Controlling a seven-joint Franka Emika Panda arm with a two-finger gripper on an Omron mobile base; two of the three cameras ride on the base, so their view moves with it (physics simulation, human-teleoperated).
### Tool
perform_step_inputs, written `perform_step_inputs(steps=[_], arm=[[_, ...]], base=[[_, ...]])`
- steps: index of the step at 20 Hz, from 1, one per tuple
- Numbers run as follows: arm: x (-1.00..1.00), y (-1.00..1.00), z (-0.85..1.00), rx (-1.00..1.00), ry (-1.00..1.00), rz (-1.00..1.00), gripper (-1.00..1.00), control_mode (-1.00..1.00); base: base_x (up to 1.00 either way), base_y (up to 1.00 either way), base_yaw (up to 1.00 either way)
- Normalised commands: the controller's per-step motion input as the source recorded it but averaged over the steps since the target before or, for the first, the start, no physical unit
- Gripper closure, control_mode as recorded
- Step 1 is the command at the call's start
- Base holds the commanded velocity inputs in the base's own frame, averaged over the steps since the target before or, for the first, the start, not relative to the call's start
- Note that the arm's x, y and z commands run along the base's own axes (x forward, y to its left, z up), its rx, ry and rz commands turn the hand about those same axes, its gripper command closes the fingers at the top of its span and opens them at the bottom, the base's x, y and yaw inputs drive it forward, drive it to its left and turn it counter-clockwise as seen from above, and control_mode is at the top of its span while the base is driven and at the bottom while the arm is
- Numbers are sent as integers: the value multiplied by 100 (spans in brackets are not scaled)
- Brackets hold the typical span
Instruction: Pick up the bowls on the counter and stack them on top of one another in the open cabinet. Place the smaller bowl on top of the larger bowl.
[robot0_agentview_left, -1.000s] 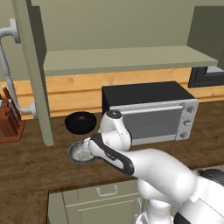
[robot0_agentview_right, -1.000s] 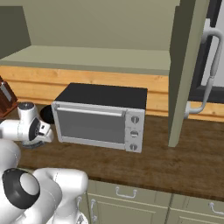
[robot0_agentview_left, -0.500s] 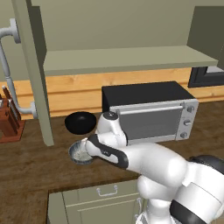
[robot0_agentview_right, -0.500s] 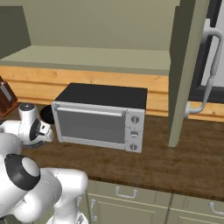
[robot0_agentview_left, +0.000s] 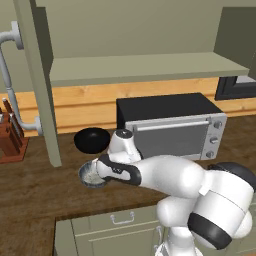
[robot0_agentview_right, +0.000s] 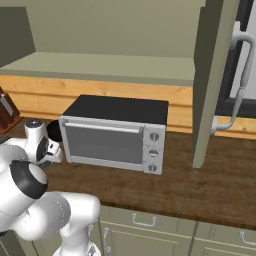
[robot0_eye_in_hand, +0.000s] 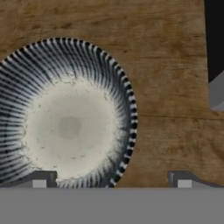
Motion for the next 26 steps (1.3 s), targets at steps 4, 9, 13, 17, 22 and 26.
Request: perform_step_inputs(steps=[4,9,13,17,22,26], arm=[[7,4,-26,0,0,0,-100,-100],[11,9,-26,0,2,0,100,-100],[13,13,-30,0,4,0,100,-100],[1,10,-4,0,5,0,100,-100],[-20,8,19,0,0,-3,100,-100],[-46,0,33,0,-1,-13,100,-100]], base=[[0,0,0],[0,0,0],[0,0,0],[0,0,0],[0,0,0],[0,0,0]])
